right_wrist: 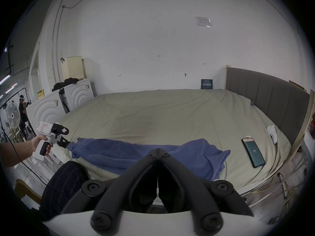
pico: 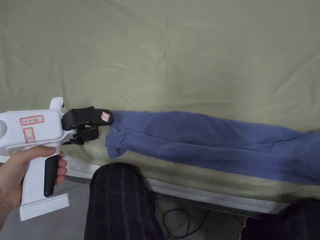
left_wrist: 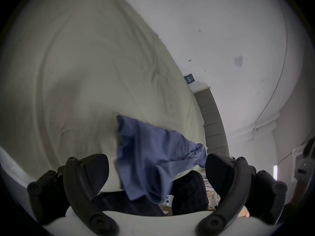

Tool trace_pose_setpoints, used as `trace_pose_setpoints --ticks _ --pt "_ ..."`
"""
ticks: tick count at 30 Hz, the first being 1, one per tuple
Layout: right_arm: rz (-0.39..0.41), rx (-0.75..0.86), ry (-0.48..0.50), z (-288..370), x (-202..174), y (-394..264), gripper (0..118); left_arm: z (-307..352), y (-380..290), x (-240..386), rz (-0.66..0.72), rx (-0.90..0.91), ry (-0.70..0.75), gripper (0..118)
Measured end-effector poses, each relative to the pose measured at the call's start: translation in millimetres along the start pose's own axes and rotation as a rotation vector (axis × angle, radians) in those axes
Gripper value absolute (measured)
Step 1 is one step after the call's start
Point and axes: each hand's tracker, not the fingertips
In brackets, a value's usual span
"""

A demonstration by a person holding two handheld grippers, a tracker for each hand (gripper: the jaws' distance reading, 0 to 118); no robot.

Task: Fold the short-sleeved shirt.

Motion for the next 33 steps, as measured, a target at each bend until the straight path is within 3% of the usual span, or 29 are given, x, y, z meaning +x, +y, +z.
trace_pose_setpoints --ticks 2,4,6,9,10,11,12,13,14,15,16,23,27,33 --pt "0.01 -0.007 -0.002 -2.0 -4.0 2.2 1 -15.6 5.3 -25.0 0.092 -0.066 -0.073 113" --pt "0.019 -0.013 -0.006 -4.0 -7.6 5.5 1 -25.2 5.7 -38.0 0.161 -0.058 -0.283 113" --pt "0.023 -0.015 -0.011 -4.7 -9.6 7.8 1 -43.0 6.1 -41.0 0.205 -0.085 -0.361 113" --pt "0.026 -0.015 -0.018 -7.2 -13.4 11.1 1 -66.4 3.9 -29.6 0.102 -0.12 -0.371 107" --pt "0.025 -0.016 -0.019 -8.5 -16.9 14.3 1 -70.5 3.9 -26.6 0.093 -0.125 -0.353 97" --pt "0.025 -0.018 -0.019 -9.4 -19.5 16.0 1 -76.0 4.4 -24.5 0.09 -0.152 -0.28 70" --pt "0.024 -0.017 -0.019 -9.6 -21.2 16.1 1 -84.9 3.6 -23.6 0.078 -0.191 -0.133 9" --pt "0.023 -0.016 -0.017 -9.7 -22.5 15.9 1 -91.1 3.3 -25.7 0.059 -0.236 0.011 4" --pt "0.023 -0.017 -0.014 -10.3 -23.1 14.8 1 -87.0 4.9 -24.2 0.066 -0.212 -0.116 4" --pt "0.025 -0.02 -0.013 -10.9 -24.6 14.0 1 -80.2 8.0 -16.5 0.059 -0.2 -0.128 4" --pt "0.029 -0.023 -0.012 -11.0 -26.1 13.3 1 -79.0 7.1 -2.8 0.012 -0.186 -0.003 4" --pt "0.044 -0.008 0.0 -7.8 -30.9 11.6 1 -73.5 -10.1 84.2 -0.341 -0.052 0.428 3" --pt "0.05 0.016 0.009 -0.8 -31.8 13.5 1 -61.6 -0.1 88.0 -0.429 0.051 0.573 3" --pt "0.026 0.045 0.019 5.5 -28.5 13.1 1 -36.7 14.8 99.0 -0.442 0.144 0.812 4"
